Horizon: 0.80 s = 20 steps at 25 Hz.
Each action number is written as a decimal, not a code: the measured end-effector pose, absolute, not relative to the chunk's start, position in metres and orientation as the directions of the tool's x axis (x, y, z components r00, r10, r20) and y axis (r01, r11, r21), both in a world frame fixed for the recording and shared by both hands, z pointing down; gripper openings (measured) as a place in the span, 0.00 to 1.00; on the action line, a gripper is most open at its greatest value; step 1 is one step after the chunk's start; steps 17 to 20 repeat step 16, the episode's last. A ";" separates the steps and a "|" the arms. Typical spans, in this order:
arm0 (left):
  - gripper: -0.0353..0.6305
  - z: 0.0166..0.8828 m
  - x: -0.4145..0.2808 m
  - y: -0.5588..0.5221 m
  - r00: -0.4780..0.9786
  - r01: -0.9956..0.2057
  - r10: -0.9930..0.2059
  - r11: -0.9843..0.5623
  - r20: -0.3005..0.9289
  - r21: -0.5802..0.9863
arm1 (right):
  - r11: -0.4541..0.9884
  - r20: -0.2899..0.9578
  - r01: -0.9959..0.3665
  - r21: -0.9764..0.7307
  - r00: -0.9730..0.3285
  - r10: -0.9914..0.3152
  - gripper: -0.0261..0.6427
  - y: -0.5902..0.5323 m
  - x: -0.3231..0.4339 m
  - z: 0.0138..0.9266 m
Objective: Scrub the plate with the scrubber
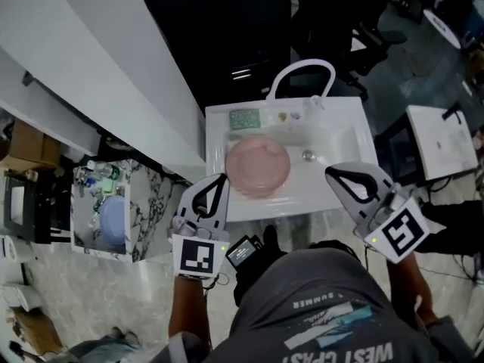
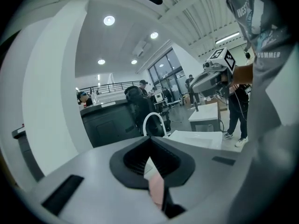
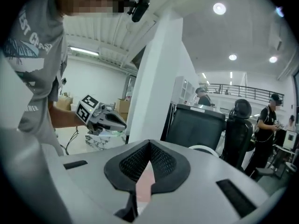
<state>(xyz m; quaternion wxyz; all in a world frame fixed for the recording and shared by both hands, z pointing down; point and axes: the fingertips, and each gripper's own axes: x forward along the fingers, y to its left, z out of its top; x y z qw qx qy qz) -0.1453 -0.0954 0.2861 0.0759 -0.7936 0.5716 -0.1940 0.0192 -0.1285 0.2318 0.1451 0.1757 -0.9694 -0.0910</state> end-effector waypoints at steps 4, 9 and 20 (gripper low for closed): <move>0.06 0.265 -0.119 -0.084 0.283 -0.884 -0.941 -0.332 0.186 -0.329 | 0.913 0.234 -0.322 0.249 -0.895 -0.379 0.08 -0.111 0.048 0.214; 0.06 0.251 -0.080 -0.070 0.289 -0.910 -0.944 -0.322 0.158 -0.261 | 0.911 0.215 -0.332 0.245 -0.898 -0.385 0.08 -0.091 0.088 0.208; 0.06 0.254 -0.018 -0.045 0.303 -0.905 -0.940 -0.335 0.156 -0.262 | 0.905 0.208 -0.359 0.228 -0.890 -0.406 0.08 -0.066 0.153 0.217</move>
